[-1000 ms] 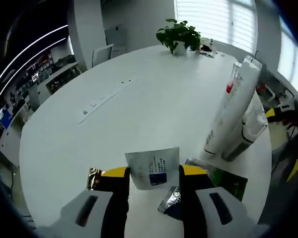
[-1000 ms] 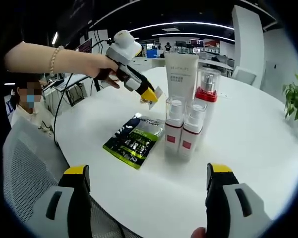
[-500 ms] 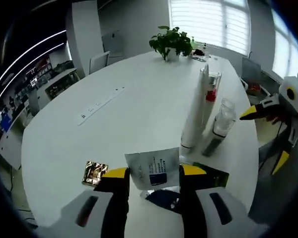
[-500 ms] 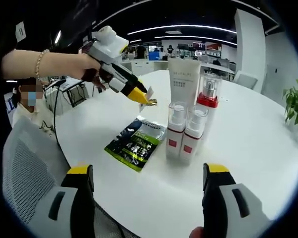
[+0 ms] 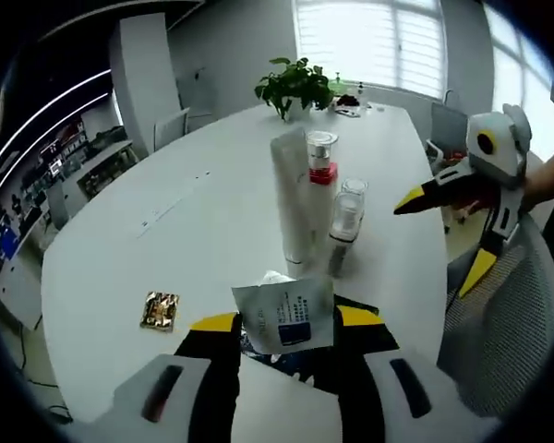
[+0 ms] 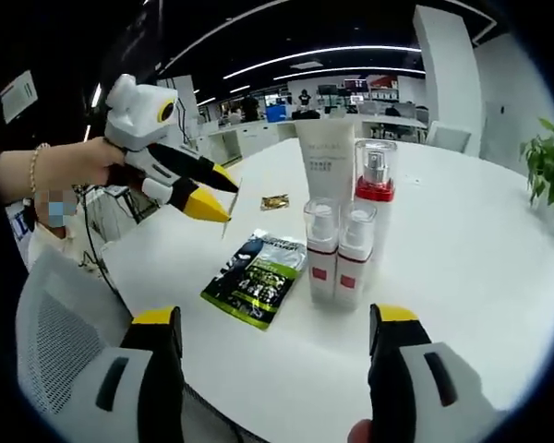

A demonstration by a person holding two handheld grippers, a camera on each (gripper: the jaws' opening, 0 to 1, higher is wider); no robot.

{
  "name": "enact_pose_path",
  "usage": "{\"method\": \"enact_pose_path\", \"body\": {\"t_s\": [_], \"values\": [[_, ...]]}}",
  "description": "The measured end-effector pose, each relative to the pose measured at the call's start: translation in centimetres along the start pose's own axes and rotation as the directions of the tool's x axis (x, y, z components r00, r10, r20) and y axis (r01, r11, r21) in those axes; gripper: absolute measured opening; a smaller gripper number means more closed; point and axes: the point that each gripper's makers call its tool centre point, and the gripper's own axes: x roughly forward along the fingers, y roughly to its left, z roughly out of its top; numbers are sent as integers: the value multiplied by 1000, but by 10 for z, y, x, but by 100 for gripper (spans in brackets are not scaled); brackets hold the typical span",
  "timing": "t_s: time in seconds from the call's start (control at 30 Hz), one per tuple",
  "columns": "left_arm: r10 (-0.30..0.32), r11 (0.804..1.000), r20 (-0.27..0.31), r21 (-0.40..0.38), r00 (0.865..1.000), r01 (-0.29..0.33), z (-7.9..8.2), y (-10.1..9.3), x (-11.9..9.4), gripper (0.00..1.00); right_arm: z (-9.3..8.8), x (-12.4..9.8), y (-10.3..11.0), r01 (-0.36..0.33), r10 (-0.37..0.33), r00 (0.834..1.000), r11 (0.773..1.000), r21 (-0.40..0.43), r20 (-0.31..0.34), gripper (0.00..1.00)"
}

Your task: Arrange the skincare products in the storage area until every visible bottle or jar stands upright without overlapping.

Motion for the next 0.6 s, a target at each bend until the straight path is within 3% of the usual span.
{"method": "enact_pose_path", "body": {"t_s": [0.27, 0.5, 0.6], "values": [[2, 1000, -6, 3, 1000, -1, -8, -19, -14, 38, 12, -3, 6, -20, 20, 1000, 1000, -24, 13, 74], [-2, 1000, -4, 31, 1000, 3, -8, -37, -22, 38, 49, -2, 24, -98, 100, 992, 995, -23, 76, 65], [-7, 999, -4, 47, 1000, 7, -8, -43, -23, 38, 70, 0, 39, -162, 166, 978, 986, -37, 130, 58]]}}
